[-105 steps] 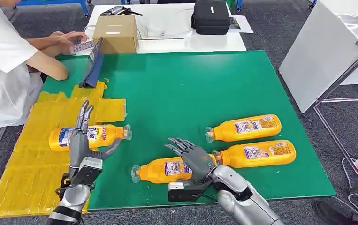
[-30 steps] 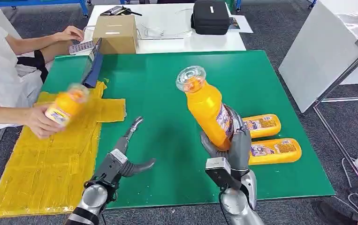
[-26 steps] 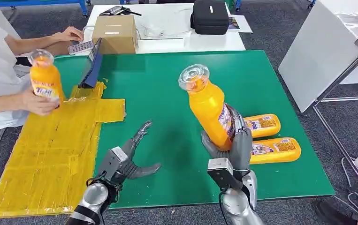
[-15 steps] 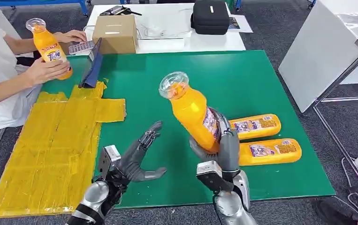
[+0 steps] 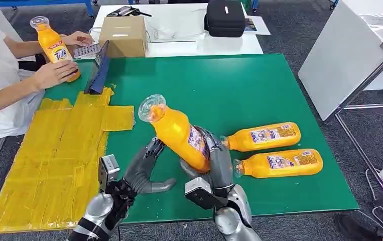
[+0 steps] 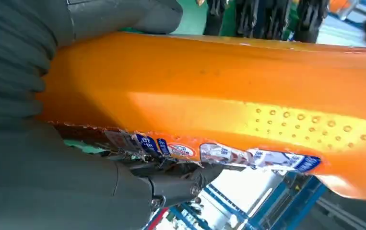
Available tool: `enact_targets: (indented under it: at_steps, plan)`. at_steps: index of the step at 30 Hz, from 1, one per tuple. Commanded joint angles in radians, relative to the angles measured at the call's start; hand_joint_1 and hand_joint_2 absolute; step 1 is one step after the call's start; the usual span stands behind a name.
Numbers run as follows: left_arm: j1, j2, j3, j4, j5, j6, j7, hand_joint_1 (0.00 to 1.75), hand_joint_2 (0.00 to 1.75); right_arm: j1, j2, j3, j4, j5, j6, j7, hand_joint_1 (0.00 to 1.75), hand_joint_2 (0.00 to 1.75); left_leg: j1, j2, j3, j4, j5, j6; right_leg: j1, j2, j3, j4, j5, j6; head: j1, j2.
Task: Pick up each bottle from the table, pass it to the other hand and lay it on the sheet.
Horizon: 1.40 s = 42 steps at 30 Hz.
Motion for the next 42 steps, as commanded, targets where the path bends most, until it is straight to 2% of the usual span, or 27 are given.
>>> enact_targets:
  at_steps: [1,11,18,22,23,25,30,42]
  plan:
    - [-0.047,0.039,-0.039,0.023,0.004,-0.004,0.005,0.0,1.75,-0.071,0.004,0.097,0.177,0.07,-0.028,0.014,1.75,1.75,0.002,0.0,0.004,0.0,-0.002,-0.001,0.001,0.003,0.004,-0.001,-0.001,-0.002,0.0,0.0]
    - [-0.084,0.019,-0.02,0.108,0.016,0.027,0.033,0.0,1.75,-0.097,0.021,0.218,0.277,0.263,-0.196,0.068,1.75,1.75,0.001,0.0,0.005,-0.001,-0.001,-0.001,0.001,0.003,0.005,-0.001,-0.001,-0.002,0.0,0.0]
    - [-0.083,0.023,0.003,0.104,0.067,0.001,0.039,0.0,1.75,-0.101,0.01,0.22,0.275,0.259,-0.206,0.068,1.75,1.75,0.003,-0.001,0.009,0.001,-0.004,-0.002,0.003,0.004,0.01,0.0,-0.004,-0.005,0.0,0.0]
    - [-0.069,0.013,0.04,0.079,0.117,0.005,0.048,0.0,1.75,-0.099,0.006,0.218,0.283,0.259,-0.212,0.074,1.75,1.75,0.001,-0.001,0.003,-0.001,-0.001,-0.001,0.001,0.001,0.003,-0.001,-0.001,-0.002,0.0,0.0]
    - [-0.059,-0.003,0.068,0.066,0.139,0.027,0.05,1.75,1.75,-0.097,0.006,0.217,0.288,0.261,-0.216,0.076,1.75,1.75,0.002,-0.001,0.004,0.0,-0.001,-0.001,0.001,0.001,0.005,-0.001,-0.002,-0.002,0.0,0.0]
    - [-0.051,-0.011,0.093,0.057,0.182,0.04,0.074,1.75,1.75,-0.094,0.007,0.216,0.294,0.264,-0.226,0.076,1.75,1.75,0.003,-0.001,0.008,0.0,-0.004,-0.002,0.002,0.003,0.008,-0.001,-0.003,-0.004,0.0,0.0]
    - [-0.049,-0.009,0.099,0.064,0.2,0.042,0.084,1.75,1.75,-0.097,0.007,0.214,0.299,0.276,-0.242,0.082,1.75,1.75,0.001,-0.001,0.003,0.0,-0.001,-0.001,0.001,0.001,0.003,-0.001,-0.001,-0.002,0.0,0.0]
    - [-0.05,-0.011,0.095,0.063,0.206,0.045,0.084,1.75,1.75,-0.104,0.008,0.216,0.313,0.292,-0.255,0.091,1.75,1.75,0.002,-0.001,0.004,0.0,-0.002,-0.001,0.001,0.001,0.005,-0.001,-0.002,-0.002,0.0,0.0]
